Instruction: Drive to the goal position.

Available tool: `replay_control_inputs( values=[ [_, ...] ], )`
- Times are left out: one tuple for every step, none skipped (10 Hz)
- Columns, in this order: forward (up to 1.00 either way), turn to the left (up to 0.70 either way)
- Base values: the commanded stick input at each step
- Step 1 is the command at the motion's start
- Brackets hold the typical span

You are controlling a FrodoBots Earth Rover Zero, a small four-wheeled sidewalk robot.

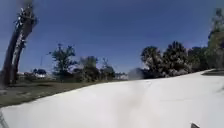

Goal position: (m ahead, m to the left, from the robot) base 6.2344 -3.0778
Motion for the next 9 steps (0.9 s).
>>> replay_control_inputs(
  values=[
    [0.70, -0.14],
    [0.70, -0.14],
    [0.70, -0.14],
    [0.70, -0.14],
    [0.70, -0.14],
    [0.70, -0.14],
    [0.70, -0.14],
    [0.70, -0.14],
    [0.70, -0.14]
  ],
)
